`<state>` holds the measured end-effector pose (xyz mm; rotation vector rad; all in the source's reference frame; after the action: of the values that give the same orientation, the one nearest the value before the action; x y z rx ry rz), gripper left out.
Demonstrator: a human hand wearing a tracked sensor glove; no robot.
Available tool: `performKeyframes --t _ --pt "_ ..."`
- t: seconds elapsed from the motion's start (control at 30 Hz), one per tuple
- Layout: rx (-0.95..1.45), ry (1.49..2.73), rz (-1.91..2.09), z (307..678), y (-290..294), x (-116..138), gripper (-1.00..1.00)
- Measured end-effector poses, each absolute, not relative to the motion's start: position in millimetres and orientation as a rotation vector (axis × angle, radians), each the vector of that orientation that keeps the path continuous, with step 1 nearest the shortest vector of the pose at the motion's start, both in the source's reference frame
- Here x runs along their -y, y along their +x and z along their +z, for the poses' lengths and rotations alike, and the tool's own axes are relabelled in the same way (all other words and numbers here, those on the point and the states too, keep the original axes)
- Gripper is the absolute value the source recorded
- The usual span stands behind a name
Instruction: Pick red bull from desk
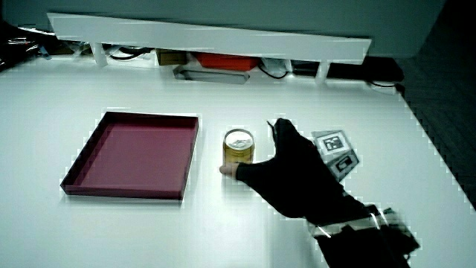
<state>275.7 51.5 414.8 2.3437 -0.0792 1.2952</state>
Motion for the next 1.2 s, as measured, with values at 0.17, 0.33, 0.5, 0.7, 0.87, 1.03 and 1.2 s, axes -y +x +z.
performKeyframes --t 0.17,0.33,0.5,0.7,0.87,1.03,1.2 --pt "-0.021 2.300 1.261 438 275 -42 0.00" --pt "-0.059 2.226 1.327 459 267 -29 0.00" --pt "-0.104 2.190 1.357 474 257 -18 0.00" --pt "-0.109 2.139 1.394 488 245 -7 0.00" --pt "-0.118 2.110 1.398 499 237 0 0.00" --pt "-0.155 2.107 1.392 508 236 3 0.00" --pt "-0.168 2.099 1.406 510 234 3 0.00"
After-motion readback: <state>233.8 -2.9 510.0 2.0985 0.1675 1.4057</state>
